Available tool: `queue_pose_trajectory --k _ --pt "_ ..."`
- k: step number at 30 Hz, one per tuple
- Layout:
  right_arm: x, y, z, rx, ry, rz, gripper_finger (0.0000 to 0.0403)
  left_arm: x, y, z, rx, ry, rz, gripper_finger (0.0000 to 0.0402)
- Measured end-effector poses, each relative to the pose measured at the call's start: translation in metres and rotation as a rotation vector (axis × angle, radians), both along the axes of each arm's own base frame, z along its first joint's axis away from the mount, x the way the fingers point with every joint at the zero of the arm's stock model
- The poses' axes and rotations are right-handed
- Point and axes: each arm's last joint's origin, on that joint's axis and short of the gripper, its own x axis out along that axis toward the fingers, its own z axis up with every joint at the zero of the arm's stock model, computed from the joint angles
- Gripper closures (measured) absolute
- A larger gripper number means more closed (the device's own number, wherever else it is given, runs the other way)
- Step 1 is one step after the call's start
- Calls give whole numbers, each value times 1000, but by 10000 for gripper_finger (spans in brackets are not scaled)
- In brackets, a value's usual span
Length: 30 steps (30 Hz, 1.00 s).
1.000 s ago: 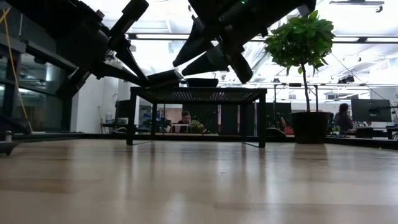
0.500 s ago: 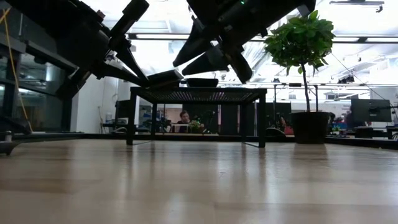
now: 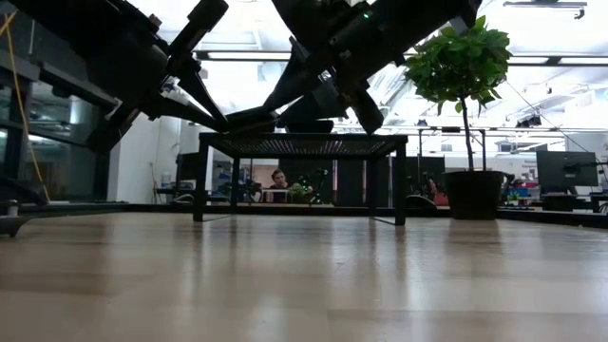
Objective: Pick & Place Mini shaped plates
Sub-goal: Stack the square plate on top of the square plate on the shelf
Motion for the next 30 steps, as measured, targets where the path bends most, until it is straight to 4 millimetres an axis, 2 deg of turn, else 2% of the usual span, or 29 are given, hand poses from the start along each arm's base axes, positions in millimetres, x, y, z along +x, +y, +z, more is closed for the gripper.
queue_pose_trajectory --k 5,19,30 --pt "0 0 0 -12 -4 -9 303 0 0 0 -2 0 2 401" --pt "0 1 0 -11 8 34 398 0 0 0 -4 1 3 401" --pt "1 1 1 -19 3 49 402 0 0 0 -10 1 -4 387"
